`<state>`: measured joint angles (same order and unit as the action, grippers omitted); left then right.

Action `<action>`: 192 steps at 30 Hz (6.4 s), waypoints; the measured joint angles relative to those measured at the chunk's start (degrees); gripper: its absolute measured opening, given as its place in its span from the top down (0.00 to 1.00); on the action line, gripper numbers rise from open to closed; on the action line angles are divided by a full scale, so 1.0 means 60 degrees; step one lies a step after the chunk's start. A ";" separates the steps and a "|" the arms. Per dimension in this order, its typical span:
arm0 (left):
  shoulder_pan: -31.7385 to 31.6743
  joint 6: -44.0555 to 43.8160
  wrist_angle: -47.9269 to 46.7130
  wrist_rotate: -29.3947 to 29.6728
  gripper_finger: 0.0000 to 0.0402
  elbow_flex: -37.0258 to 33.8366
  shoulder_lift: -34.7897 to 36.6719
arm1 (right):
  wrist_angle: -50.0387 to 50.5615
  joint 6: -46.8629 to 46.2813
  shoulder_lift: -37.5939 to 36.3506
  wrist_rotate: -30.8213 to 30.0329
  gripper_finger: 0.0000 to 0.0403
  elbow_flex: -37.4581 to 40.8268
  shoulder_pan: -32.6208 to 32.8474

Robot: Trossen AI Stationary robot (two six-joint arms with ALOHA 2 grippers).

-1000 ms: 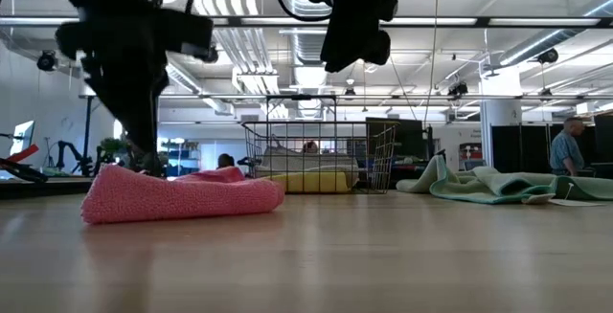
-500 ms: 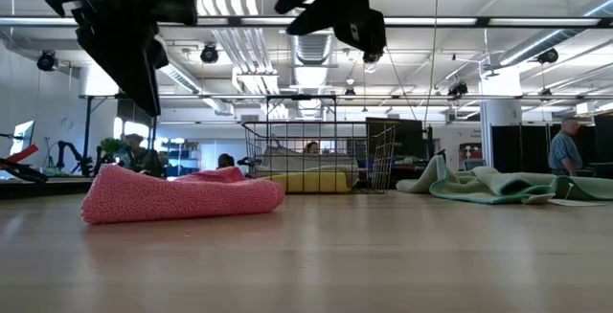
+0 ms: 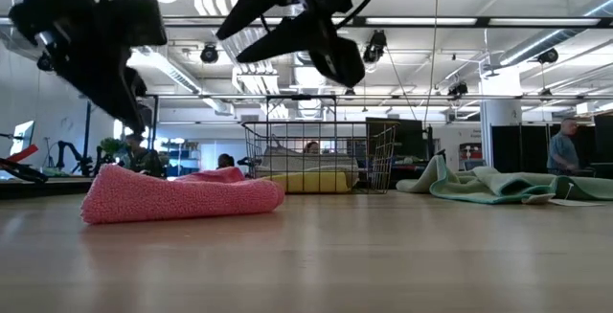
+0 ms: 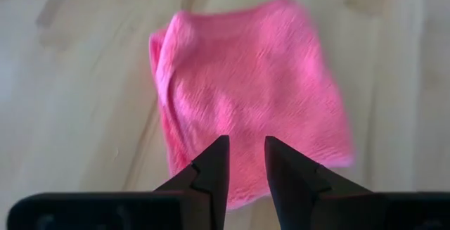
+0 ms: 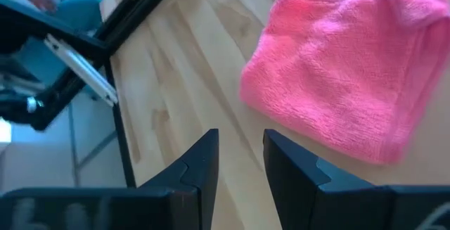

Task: Fold microfiber towels
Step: Put the pink towel into the wire basket

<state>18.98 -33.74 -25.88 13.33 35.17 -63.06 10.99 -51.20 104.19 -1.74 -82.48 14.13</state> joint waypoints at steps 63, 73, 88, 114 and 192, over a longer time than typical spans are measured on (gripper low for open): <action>-0.0157 0.0747 0.0644 0.0030 0.81 -0.0527 -0.1827 | 0.3089 -0.1727 0.6037 -0.1668 0.74 -0.6703 0.0322; -0.0157 0.0747 -0.0220 -0.0216 0.81 -0.0527 -0.0311 | 0.3621 -0.0505 0.5677 -0.0928 0.74 -0.6690 0.0372; -0.0164 0.0699 -0.0787 -0.0216 0.81 -0.0527 0.1207 | 0.6923 0.1752 0.5584 0.0158 0.74 -0.7019 0.0472; -0.0164 0.0692 -0.0770 -0.0220 0.81 -0.0531 0.1036 | 0.7767 0.2876 0.4997 0.0300 0.68 -0.6994 0.0521; -0.3628 0.1953 0.3550 -0.4203 0.56 -0.0094 -0.3193 | -0.0792 -0.5309 -0.2759 -0.2704 0.56 0.5329 0.0346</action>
<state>-2.79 -22.02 -4.58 -11.89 34.60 -82.21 6.24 -83.05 87.63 -17.96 -50.50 16.21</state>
